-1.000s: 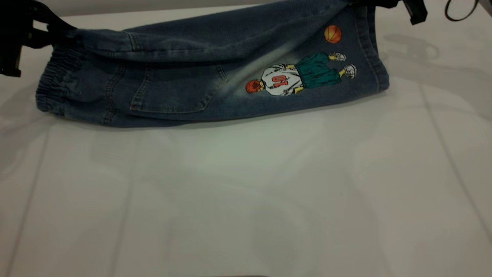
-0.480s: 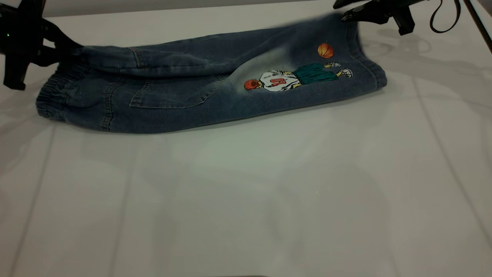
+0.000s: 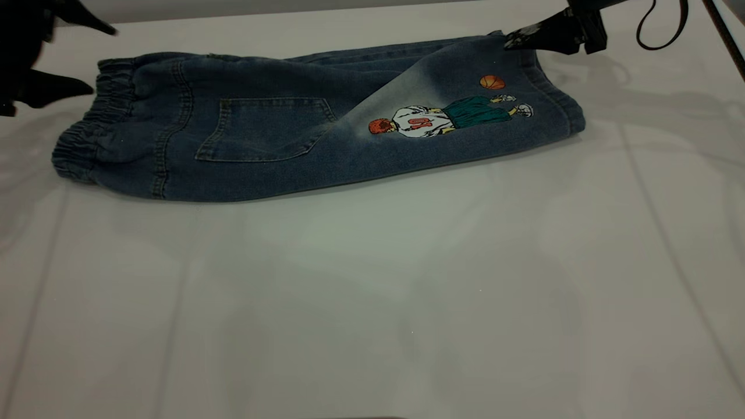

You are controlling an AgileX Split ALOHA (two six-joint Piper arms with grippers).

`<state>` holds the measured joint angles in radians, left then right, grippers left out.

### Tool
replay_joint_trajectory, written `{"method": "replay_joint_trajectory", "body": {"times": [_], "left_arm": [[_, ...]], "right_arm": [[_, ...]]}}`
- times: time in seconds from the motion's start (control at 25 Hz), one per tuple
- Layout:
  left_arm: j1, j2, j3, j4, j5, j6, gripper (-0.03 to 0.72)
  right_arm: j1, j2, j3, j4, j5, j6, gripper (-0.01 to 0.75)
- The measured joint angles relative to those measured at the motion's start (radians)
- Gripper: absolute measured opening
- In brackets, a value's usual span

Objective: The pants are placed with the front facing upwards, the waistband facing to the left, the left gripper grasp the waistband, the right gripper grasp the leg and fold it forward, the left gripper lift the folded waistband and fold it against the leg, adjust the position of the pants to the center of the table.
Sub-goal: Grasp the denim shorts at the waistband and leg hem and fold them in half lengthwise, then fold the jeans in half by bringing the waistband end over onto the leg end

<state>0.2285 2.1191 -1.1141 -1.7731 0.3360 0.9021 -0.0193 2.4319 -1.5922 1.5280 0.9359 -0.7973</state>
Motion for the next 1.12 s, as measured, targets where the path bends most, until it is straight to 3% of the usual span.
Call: {"method": "replay_joint_trajectory", "body": {"times": [0.2, 0.36, 0.68, 0.8, 0.92, 1.12], "left_arm": [[0.061, 0.0, -0.01, 0.039, 0.117, -0.029, 0.564], [0.093, 0.0, -0.01, 0.152, 0.196, -0.013, 0.56], [0.142, 0.0, -0.011, 0.747, 0.238, -0.227, 0.559], [0.142, 0.0, -0.011, 0.902, 0.257, -0.323, 0.559], [0.142, 0.0, -0.011, 0.963, 0.26, -0.375, 0.559], [0.142, 0.028, -0.013, 0.915, 0.258, -0.356, 0.559]], "right_arm": [[0.0, 0.0, 0.0, -0.005, 0.101, 0.0, 0.568], [0.0, 0.0, 0.0, -0.031, 0.179, 0.008, 0.566], [0.035, 0.0, 0.0, -0.083, 0.224, 0.021, 0.566], [0.051, 0.0, 0.0, -0.089, 0.219, 0.023, 0.566], [0.061, 0.0, 0.0, -0.099, 0.212, 0.026, 0.566], [0.069, 0.0, 0.0, -0.103, 0.209, 0.026, 0.566]]}}
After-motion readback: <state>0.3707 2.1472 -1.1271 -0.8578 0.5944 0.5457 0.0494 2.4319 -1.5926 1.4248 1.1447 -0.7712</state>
